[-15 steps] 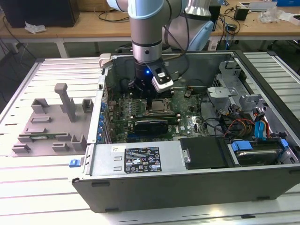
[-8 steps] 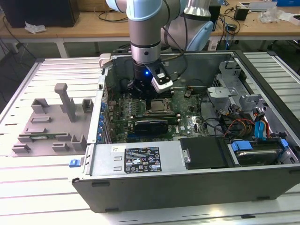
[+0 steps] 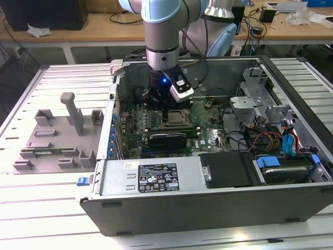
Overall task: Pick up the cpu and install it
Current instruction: 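Close the cpu cover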
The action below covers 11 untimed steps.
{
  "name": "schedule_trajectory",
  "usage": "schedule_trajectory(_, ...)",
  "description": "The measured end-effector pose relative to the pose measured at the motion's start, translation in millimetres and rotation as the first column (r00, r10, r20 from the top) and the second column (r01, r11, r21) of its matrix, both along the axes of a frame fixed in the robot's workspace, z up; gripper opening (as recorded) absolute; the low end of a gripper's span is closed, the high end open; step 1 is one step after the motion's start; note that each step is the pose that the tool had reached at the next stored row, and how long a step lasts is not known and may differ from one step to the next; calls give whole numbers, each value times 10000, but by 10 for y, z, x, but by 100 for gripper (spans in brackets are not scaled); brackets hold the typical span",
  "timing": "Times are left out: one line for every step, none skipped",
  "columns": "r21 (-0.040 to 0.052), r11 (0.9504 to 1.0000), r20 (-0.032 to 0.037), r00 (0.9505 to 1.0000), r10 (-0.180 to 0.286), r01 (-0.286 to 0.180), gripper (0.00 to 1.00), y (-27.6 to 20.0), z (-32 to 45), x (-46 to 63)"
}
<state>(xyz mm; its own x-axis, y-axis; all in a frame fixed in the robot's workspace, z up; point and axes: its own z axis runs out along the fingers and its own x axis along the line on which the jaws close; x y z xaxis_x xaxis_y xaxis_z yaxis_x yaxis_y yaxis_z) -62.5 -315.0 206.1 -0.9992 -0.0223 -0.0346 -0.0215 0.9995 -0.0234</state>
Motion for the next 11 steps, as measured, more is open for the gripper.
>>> schedule_trajectory(-1,10000,-1,10000,1,-1,11,0,0,8)
schedule_trajectory(0,10000,0,10000,3,-3,11,0,0,18)
schedule_trajectory(1,10000,0,10000,8,-8,11,0,0,23)
schedule_trajectory(0,10000,1,10000,31,-31,11,0,0,24)
schedule_trajectory(0,10000,0,10000,76,-76,11,0,0,25)
schedule_trajectory(0,10000,-2,10000,99,-99,11,0,0,30)
schedule_trajectory(0,9999,-1,9999,117,-117,11,1,0,40)
schedule_trajectory(1,9999,0,9999,134,-134,11,0,0,52)
schedule_trajectory(0,9999,0,9999,149,-149,11,0,0,63)
schedule_trajectory(1,9999,0,9999,164,-164,11,0,-1,75)
schedule_trajectory(2,9998,1,9998,178,-178,11,1,-2,91)
